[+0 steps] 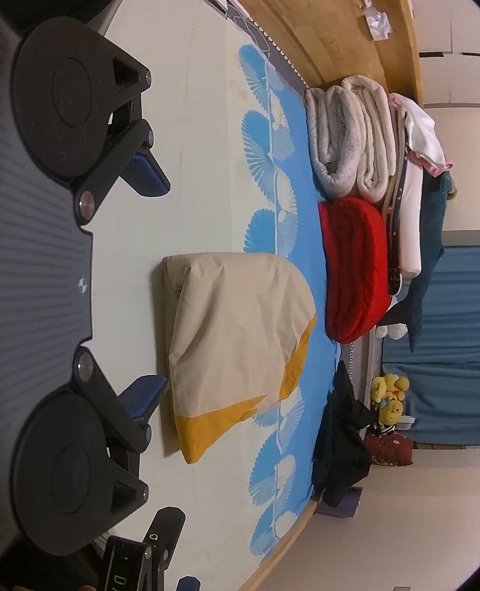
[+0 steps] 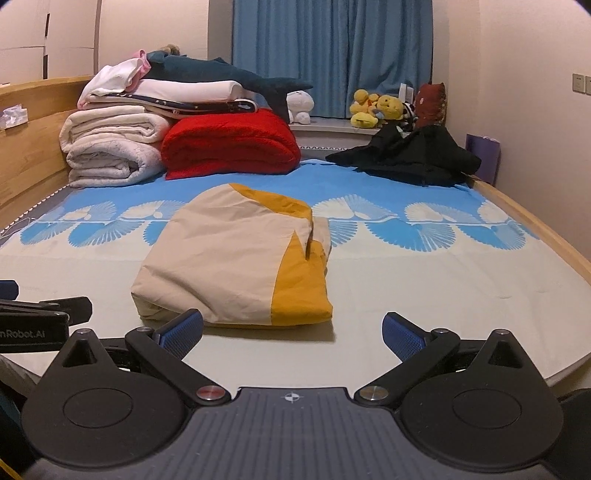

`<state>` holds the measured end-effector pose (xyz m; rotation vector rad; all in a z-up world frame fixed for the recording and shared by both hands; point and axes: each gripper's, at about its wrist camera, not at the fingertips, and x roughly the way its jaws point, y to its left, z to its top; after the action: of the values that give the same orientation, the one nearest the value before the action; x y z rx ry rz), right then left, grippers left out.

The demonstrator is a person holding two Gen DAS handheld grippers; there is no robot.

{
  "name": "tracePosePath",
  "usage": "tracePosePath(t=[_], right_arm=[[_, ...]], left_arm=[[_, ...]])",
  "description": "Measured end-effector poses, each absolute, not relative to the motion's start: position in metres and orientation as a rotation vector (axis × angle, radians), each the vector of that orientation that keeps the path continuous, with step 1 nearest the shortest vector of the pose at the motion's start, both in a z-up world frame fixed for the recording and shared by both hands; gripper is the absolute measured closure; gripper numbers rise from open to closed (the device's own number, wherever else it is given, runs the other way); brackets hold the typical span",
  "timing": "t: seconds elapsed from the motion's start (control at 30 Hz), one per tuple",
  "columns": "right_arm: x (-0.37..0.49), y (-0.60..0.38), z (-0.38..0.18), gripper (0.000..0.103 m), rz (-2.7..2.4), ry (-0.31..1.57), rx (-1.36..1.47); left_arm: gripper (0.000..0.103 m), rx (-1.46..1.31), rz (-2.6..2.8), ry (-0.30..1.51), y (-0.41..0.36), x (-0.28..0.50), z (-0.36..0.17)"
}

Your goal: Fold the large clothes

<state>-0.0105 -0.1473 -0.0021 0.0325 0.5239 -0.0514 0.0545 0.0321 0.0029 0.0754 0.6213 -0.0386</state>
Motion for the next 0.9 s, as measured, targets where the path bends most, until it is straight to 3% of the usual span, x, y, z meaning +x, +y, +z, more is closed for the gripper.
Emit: tracePosePath(t=[0.9], right_arm=[[-0.0121, -0.1445, -0.0032, 0.001, -0.029, 0.513, -0.003]], left_arm=[[0.000, 0.085, -0.042, 0.635, 0.0282, 0.0560, -0.0020]])
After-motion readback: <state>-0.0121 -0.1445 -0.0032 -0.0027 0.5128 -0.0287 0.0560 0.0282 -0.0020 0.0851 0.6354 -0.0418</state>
